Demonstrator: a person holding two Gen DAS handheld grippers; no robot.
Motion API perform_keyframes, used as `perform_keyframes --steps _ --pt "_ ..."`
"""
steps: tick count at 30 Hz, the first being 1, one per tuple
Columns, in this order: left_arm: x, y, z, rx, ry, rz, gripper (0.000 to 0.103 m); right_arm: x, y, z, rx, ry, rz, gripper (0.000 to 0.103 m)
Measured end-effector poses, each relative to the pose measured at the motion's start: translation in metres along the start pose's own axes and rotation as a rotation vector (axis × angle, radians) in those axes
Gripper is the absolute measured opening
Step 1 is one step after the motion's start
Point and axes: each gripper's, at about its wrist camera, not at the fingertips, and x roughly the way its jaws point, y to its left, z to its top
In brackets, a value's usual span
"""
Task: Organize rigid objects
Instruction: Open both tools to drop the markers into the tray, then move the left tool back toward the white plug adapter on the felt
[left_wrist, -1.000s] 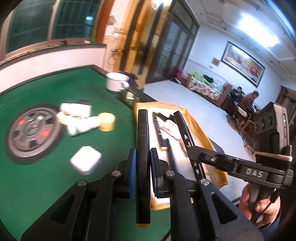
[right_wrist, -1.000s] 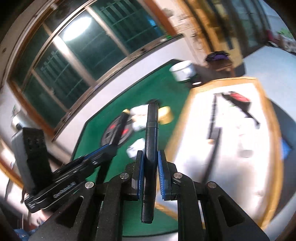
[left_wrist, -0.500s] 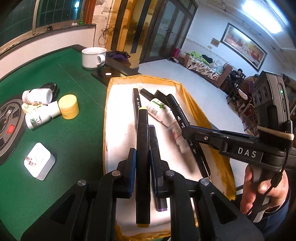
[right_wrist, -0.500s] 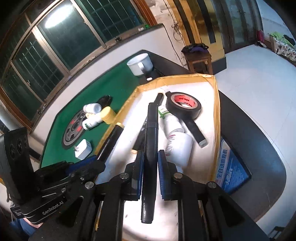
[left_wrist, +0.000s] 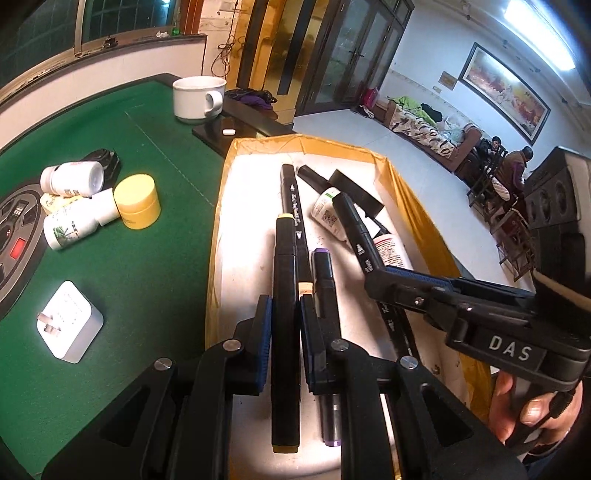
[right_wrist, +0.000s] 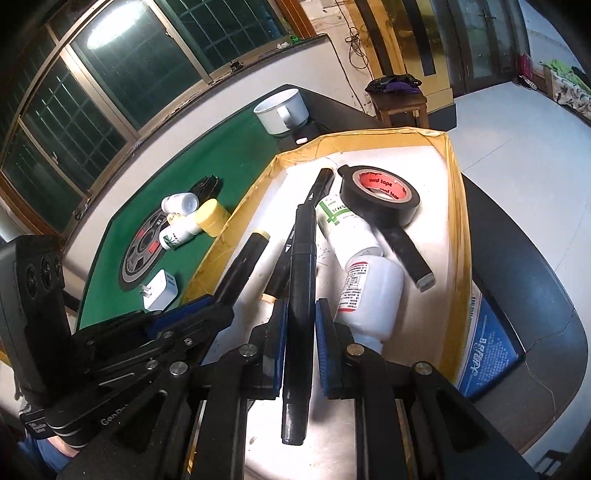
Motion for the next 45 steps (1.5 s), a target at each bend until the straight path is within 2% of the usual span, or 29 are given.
perform_keyframes --steps 18,21,23,25,33,37,42,45 --pt "0.008 -0.004 -0.001 0.023 0.022 -0.009 0.012 -0.001 0.005 0.000 -0.017 0.008 -0.056 0.014" --pt "0.009 -0.005 -0.001 0.031 0.023 -0.010 0.012 -0.001 0.008 -0.001 -0.021 0.015 -0.063 0.015" --pt "0.008 -0.006 -0.002 0.031 0.025 -0.015 0.012 -0.001 0.009 -0.002 -0.019 0.017 -0.063 0.022" --pt "0.005 -0.005 -0.003 0.031 0.023 -0.018 0.012 -0.003 0.010 -0.002 -0.015 0.013 -0.065 0.023" --pt "-0.015 -0.003 -0.005 0.038 -0.014 -0.041 0.012 -0.026 0.022 -0.007 -0.016 -0.050 -0.065 0.023" --pt "-0.030 0.002 -0.006 0.051 -0.045 -0.040 0.012 -0.036 0.031 -0.009 -0.018 -0.081 -0.055 0.036" --pt "-0.061 0.026 -0.007 0.078 -0.101 -0.027 0.013 -0.043 0.045 -0.011 -0.035 -0.100 -0.042 0.037" --pt "-0.075 0.055 -0.009 0.092 -0.114 0.012 0.015 -0.045 0.055 -0.012 -0.053 -0.105 -0.028 0.037"
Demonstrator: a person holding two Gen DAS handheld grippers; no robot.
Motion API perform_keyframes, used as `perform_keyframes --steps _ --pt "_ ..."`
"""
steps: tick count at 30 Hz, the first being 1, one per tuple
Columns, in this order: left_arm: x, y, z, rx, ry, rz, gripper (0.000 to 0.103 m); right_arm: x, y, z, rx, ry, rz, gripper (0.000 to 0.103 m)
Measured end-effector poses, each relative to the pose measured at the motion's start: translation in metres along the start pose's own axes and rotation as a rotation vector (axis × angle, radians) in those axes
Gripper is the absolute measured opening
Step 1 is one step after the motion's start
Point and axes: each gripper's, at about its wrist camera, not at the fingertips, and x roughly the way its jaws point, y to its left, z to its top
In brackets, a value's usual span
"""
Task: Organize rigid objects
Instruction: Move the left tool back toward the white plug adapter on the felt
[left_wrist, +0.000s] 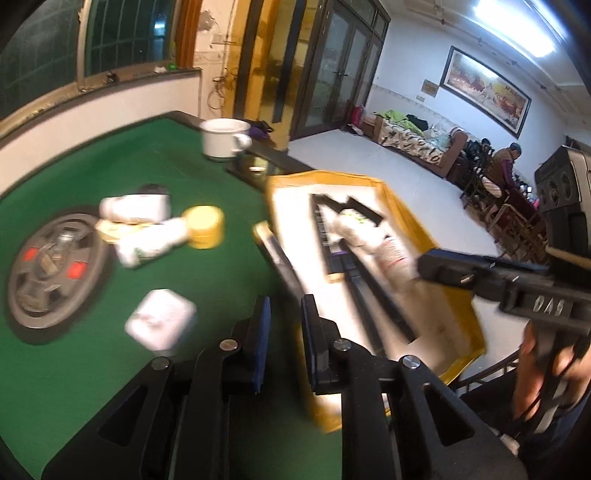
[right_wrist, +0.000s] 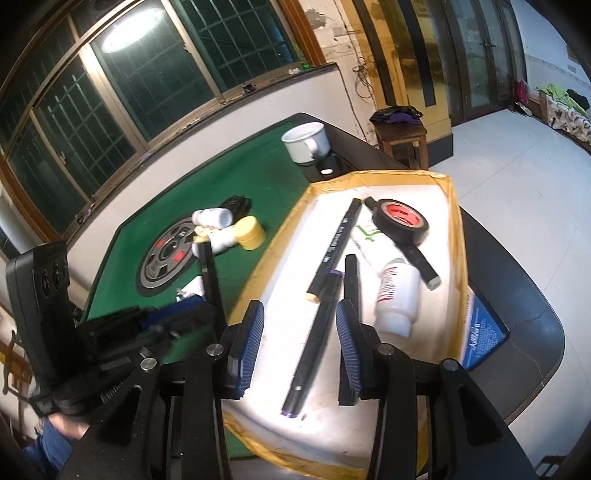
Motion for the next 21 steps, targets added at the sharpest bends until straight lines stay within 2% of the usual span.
perform_keyframes --steps 4,7,9,17,21 --pt "-0.004 0.049 -0.008 -0.014 0.031 0.049 0.014 0.001 0.011 0.000 -0.020 0.001 0.013 0.037" --pt "0.001 0.071 -0.015 -0.010 0.071 0.052 0.014 0.005 0.016 0.000 -0.026 0.003 0.024 0.037" --pt "0.007 0.076 -0.018 0.019 0.094 0.026 0.014 0.007 0.018 0.000 -0.030 0.008 0.030 0.037" --pt "0.028 0.079 -0.022 0.087 0.148 0.024 0.014 0.006 0.019 -0.002 -0.034 0.016 0.030 0.037" --pt "0.031 0.086 -0.022 0.090 0.133 0.019 0.015 0.006 0.014 -0.002 -0.026 0.016 0.031 0.037"
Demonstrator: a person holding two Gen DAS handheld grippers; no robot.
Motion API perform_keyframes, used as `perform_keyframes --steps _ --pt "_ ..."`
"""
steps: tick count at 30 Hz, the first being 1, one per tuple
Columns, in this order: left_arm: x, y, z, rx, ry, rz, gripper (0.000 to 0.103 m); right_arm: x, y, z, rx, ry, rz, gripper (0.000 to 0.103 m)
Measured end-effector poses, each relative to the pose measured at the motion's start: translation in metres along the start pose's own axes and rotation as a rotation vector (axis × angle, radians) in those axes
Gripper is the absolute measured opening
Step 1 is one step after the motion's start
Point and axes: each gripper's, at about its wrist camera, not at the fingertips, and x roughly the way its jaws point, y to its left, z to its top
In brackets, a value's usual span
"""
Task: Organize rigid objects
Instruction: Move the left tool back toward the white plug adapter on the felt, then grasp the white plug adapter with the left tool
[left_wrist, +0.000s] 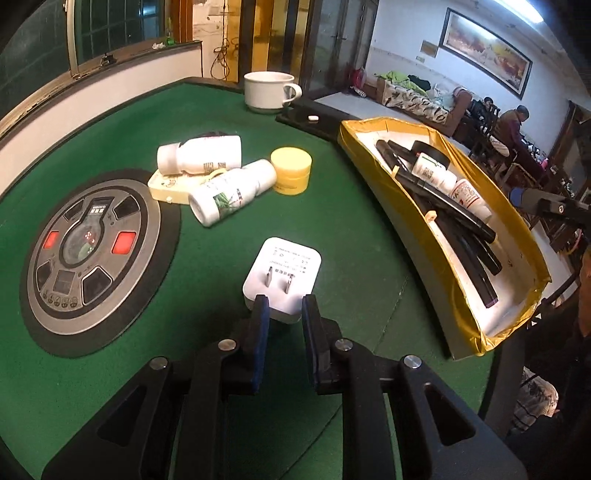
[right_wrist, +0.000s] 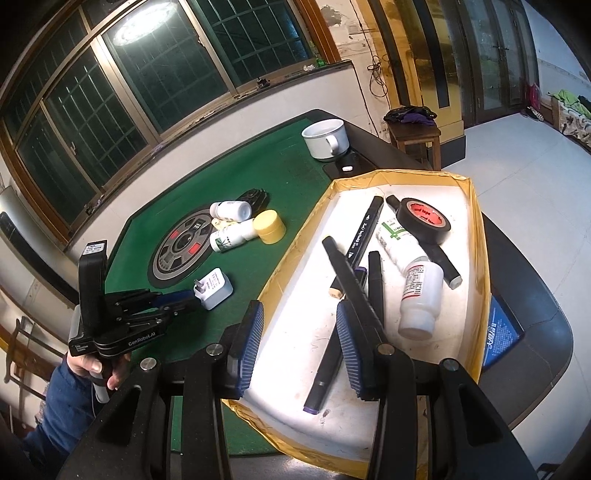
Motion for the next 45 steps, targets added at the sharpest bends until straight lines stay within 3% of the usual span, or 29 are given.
perform_keyframes --steps 7,12,14,16,18,19,20,21,24,29,34,38,41,44,45 --pt "-0.008 -0.005 0.001 0.043 -0.025 0.025 0.015 0.008 -0.002 -0.003 0.006 0.018 0.023 0.037" --pt "-0.015 0.002 0.001 -0.018 -0.032 0.192 0.015 0.009 -0.002 -0.005 0.012 0.025 0.029 0.037" --pt "-0.015 0.008 -0.003 -0.055 -0.022 0.209 0.015 0.008 -0.001 -0.006 0.010 0.023 0.032 0.037" --pt "-0.017 0.013 -0.008 -0.072 -0.016 0.129 0.015 0.007 -0.001 -0.006 0.008 0.020 0.033 0.037" --pt "-0.011 0.016 -0.014 -0.101 0.053 -0.043 0.015 0.006 0.000 -0.006 0.009 0.016 0.037 0.037" --pt "-0.007 0.016 -0.017 -0.118 0.091 -0.095 0.015 0.005 0.000 -0.006 0.007 0.014 0.038 0.037" --pt "-0.006 0.013 -0.019 -0.104 0.105 -0.077 0.015 0.004 0.001 -0.006 0.006 0.013 0.037 0.037" --pt "-0.009 0.006 -0.020 -0.043 0.089 -0.012 0.015 0.003 0.001 -0.006 0.005 0.011 0.036 0.037" --pt "-0.016 -0.002 -0.016 0.039 0.049 -0.008 0.015 0.002 0.001 -0.005 0.006 0.005 0.039 0.037" --pt "-0.007 -0.006 0.003 0.143 0.066 0.055 0.015 0.002 0.000 -0.006 0.012 0.006 0.044 0.037" --pt "0.007 -0.009 0.019 0.178 0.109 -0.038 0.021 0.001 0.000 -0.006 0.006 0.005 0.048 0.037" --pt "0.010 -0.011 0.025 0.194 0.117 -0.028 0.021 0.002 -0.002 -0.005 0.015 0.004 0.050 0.037" --pt "0.010 -0.001 0.029 0.108 0.145 -0.092 0.021 0.003 -0.003 -0.005 0.016 0.005 0.053 0.037" --pt "0.000 -0.002 0.027 0.116 0.093 -0.108 0.022 0.004 -0.004 -0.005 0.017 0.007 0.055 0.037" --pt "-0.002 -0.001 0.026 0.108 0.073 -0.134 0.035 0.004 -0.004 -0.005 0.018 0.007 0.056 0.037"
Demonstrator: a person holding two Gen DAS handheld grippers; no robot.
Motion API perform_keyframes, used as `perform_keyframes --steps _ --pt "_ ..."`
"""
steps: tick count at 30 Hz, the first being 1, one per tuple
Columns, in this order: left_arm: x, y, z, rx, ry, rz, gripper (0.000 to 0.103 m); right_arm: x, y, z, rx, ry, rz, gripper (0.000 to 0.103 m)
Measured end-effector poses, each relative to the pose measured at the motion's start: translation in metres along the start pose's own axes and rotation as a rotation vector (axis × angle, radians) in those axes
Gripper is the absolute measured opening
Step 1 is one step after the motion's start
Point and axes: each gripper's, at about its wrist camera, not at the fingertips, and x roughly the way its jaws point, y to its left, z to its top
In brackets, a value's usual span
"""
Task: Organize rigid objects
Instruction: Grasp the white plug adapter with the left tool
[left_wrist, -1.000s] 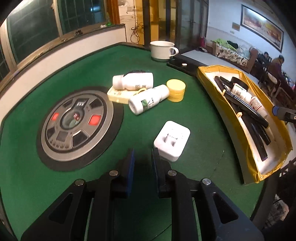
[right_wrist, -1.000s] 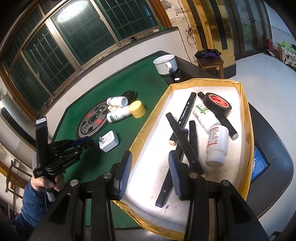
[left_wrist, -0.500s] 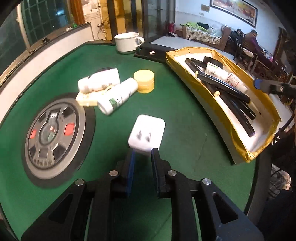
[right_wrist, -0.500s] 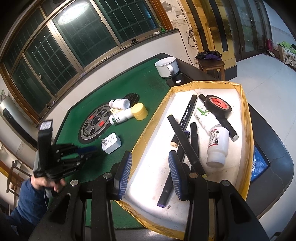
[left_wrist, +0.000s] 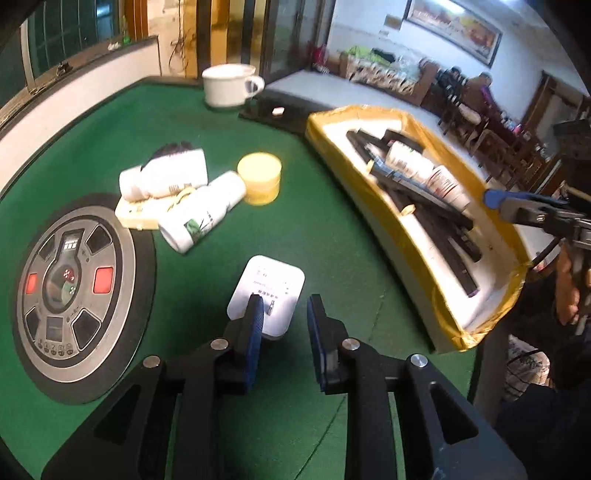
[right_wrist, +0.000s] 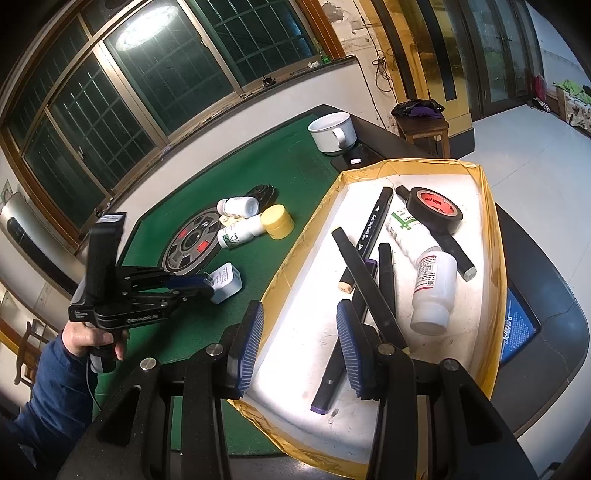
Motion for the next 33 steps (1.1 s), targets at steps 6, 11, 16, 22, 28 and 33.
perform_keyframes --steps 6,11,16,22,28,33 --pt "-0.003 0.003 -0.018 -0.003 0.001 -0.074 0.103 -0.001 0.001 -0.001 0.000 -0.007 0.010 0.037" --pt "-0.007 0.010 -0.015 -0.019 -0.040 -0.064 0.103 0.000 0.001 -0.001 0.002 -0.008 0.010 0.037" --pt "0.012 0.008 0.007 0.041 -0.009 0.024 0.095 0.001 0.006 -0.002 -0.003 -0.008 0.016 0.037" --pt "0.040 -0.008 0.013 0.132 0.067 0.121 0.066 -0.001 0.009 -0.001 -0.020 -0.007 0.004 0.037" --pt "0.054 -0.002 0.009 0.048 0.060 0.121 0.050 0.000 0.015 0.005 -0.041 -0.002 -0.007 0.037" --pt "0.041 0.001 -0.011 -0.057 0.001 0.167 0.048 0.004 0.029 0.017 -0.085 0.009 -0.019 0.037"
